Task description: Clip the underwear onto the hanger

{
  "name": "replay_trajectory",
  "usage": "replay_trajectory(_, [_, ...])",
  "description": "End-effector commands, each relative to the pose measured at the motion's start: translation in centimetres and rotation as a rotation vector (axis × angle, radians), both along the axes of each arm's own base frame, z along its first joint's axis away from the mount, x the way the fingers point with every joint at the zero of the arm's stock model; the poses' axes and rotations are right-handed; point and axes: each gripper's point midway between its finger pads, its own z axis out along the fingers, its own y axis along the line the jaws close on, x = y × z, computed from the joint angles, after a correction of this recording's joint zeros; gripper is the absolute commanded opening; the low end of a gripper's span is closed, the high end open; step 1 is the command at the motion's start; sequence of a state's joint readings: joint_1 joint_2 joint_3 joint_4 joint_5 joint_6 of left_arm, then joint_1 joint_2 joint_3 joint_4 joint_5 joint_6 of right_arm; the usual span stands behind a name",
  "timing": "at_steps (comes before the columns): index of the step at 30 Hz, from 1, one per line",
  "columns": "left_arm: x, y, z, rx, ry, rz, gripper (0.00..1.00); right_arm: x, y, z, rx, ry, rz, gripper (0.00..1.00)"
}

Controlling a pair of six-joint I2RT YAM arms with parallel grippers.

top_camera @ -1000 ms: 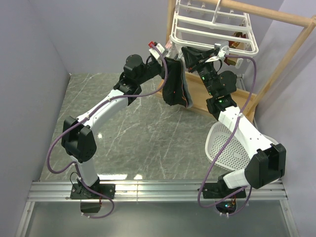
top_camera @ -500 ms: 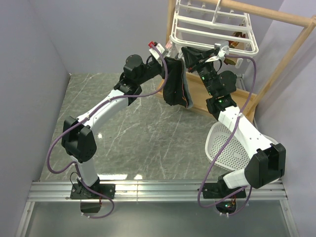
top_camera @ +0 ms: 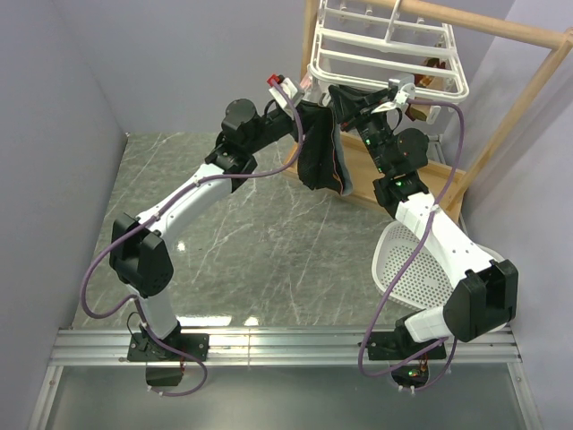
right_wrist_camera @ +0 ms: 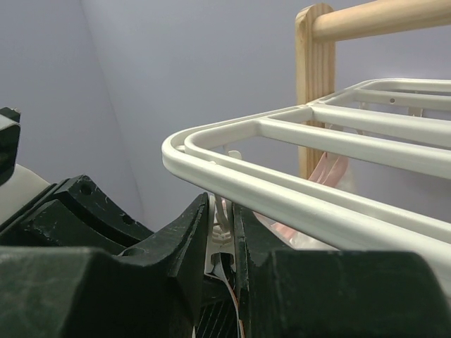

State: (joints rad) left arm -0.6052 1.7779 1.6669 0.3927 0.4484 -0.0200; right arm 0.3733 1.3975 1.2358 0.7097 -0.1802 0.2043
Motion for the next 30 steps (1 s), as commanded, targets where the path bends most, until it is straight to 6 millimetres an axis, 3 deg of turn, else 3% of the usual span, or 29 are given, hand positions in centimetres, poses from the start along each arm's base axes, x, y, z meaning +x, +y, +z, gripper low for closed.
replay_trajectory(1, [-2.8,1.0,5.9,-0.087,-0.129,-0.025,0.00,0.1,-0.3,0.8,0.023,-0.020,-0.021,0.00])
replay_trajectory(18, [-3.8,0.9,7.4,-0.103,-0.165,-0.034,0.00,0.1,-0.1,0.3,-0.033,-0.050,-0.069,0.00])
replay_trajectory(30, [-3.1,1.6,8.4,-0.097,-0.252,0.029,0.00,0.1,0.3,-0.1,-0.064,-0.038,-0.051,0.00])
